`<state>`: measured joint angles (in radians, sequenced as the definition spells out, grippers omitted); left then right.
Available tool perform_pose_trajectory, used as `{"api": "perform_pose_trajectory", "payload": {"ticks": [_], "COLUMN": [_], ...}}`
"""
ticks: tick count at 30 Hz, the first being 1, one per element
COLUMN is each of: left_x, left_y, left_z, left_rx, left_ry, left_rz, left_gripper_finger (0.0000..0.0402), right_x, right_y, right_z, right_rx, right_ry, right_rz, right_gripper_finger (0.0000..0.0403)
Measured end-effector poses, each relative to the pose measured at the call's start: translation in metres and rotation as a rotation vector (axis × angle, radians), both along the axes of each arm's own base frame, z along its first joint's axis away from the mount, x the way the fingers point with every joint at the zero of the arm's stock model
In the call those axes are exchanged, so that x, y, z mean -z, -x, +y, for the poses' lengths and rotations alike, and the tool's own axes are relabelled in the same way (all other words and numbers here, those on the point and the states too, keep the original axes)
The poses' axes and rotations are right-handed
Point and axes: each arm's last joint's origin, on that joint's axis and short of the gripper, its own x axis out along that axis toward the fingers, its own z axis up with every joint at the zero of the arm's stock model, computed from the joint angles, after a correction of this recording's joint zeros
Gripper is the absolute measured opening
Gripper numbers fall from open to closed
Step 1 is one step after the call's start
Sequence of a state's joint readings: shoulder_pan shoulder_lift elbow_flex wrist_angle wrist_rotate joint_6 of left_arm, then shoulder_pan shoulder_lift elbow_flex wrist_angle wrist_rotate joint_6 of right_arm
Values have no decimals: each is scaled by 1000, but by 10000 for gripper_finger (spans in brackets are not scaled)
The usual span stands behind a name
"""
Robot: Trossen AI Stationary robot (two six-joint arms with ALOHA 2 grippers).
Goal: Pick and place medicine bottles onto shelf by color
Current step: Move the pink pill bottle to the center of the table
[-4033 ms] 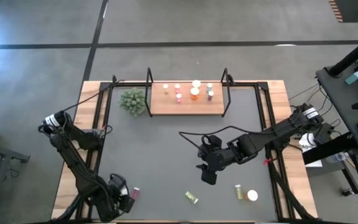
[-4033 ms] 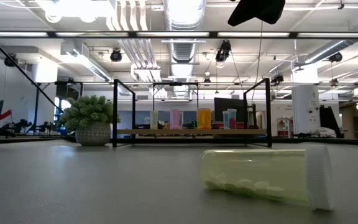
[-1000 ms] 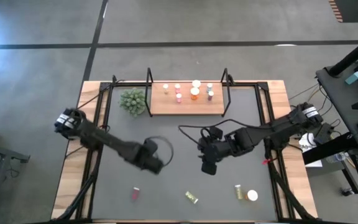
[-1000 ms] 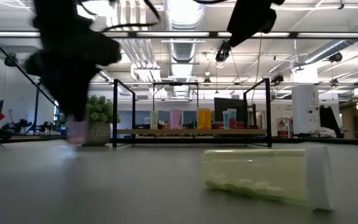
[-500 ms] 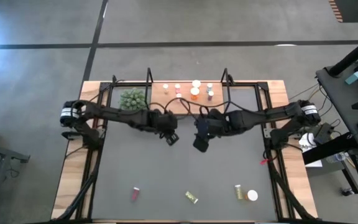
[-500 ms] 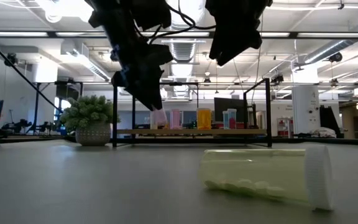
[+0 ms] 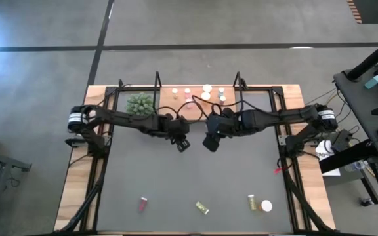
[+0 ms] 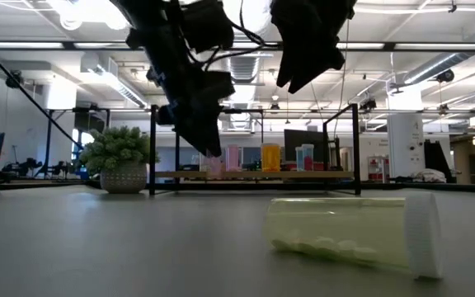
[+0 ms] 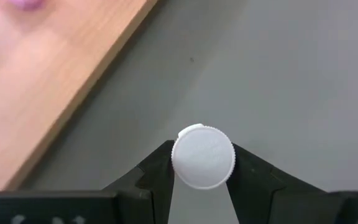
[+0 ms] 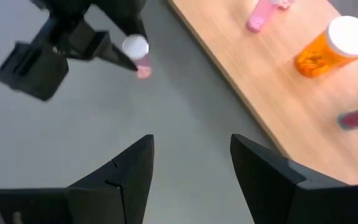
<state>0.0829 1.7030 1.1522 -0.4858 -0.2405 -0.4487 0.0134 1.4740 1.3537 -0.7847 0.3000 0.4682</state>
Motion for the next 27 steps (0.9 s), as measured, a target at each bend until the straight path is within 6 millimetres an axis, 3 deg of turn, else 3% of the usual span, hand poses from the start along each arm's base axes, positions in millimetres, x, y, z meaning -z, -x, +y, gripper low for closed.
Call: {"api": "perform_pose_trajectory", "payload": {"ticks": [4, 12, 27], "left_x": [17, 31, 19], "left_y": [-7, -17, -19], "left_z": [0, 1, 0], "left_rx": [-11, -11, -7], "left_ry": [11, 12, 12], "left_rz": [44, 41, -2], "left_gripper_finger": [115, 115, 124], "right_x": [-4, -21, -52], "right_y": [5, 25, 53], "right_z": [-4, -7, -8], "right_rx": [-2, 12, 40], "right_ry": [9, 29, 39], "right_rz": [10, 14, -94], "right_gripper_finger": [203, 203, 203]}}
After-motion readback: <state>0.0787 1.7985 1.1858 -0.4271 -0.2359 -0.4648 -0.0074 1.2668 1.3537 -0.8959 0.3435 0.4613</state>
